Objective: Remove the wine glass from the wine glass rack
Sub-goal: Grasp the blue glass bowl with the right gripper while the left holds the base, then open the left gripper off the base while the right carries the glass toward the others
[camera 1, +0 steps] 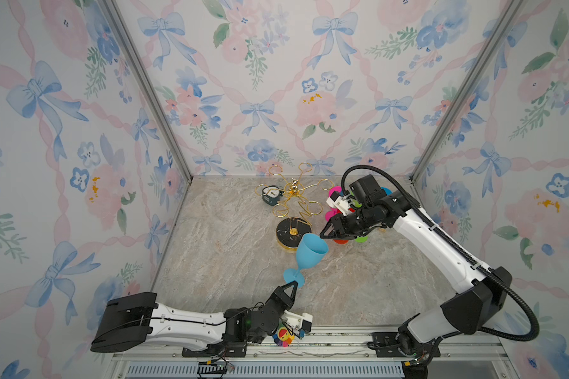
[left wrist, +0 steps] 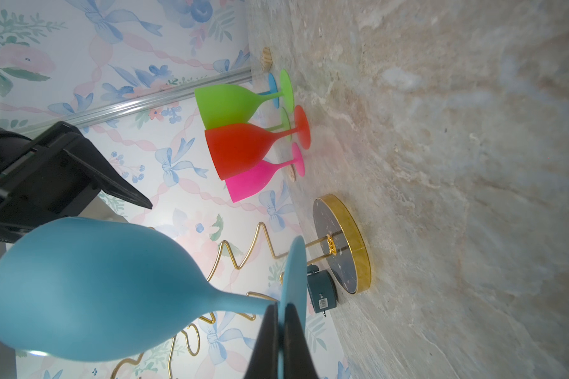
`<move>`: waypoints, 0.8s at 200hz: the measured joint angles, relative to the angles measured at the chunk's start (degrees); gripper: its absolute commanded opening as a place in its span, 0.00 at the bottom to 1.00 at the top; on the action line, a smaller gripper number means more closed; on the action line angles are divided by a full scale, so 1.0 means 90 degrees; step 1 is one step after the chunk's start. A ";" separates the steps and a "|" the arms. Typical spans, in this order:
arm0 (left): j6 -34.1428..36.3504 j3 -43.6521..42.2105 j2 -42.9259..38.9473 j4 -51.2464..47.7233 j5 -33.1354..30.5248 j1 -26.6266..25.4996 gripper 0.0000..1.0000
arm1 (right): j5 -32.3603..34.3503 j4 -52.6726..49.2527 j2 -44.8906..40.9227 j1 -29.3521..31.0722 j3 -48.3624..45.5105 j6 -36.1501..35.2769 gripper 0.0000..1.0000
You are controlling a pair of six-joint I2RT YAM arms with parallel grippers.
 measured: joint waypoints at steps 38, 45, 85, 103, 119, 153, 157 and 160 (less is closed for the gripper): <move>0.0022 -0.0002 0.0022 0.0000 -0.0002 -0.0002 0.00 | -0.0034 0.0189 0.0000 0.0100 -0.0051 0.0102 0.38; 0.0022 -0.0002 0.0024 0.0000 -0.0002 0.0000 0.00 | -0.0051 0.0202 0.0000 0.0119 -0.0068 0.0104 0.37; 0.0024 -0.0002 0.0066 0.0000 0.0000 -0.0002 0.00 | -0.0075 0.0270 0.0000 0.0189 -0.0199 0.0146 0.31; 0.0027 -0.0002 0.0066 -0.0002 0.0000 -0.0002 0.00 | -0.0075 0.0296 -0.0002 0.0189 -0.0272 0.0182 0.27; 0.0049 -0.0002 0.0068 -0.0007 0.0000 -0.0002 0.00 | -0.0075 0.0321 -0.0002 0.0192 -0.0321 0.0202 0.23; 0.0070 -0.0002 0.0151 -0.0005 0.0000 -0.0002 0.00 | -0.0083 0.0359 -0.0015 0.0197 -0.0391 0.0211 0.17; 0.0073 -0.0002 0.0158 -0.0007 0.0000 0.0000 0.02 | -0.0087 0.0357 -0.0015 0.0197 -0.0393 0.0214 0.16; 0.0073 -0.0002 0.0163 -0.0007 -0.0002 -0.0002 0.04 | -0.0090 0.0357 -0.0015 0.0197 -0.0396 0.0214 0.16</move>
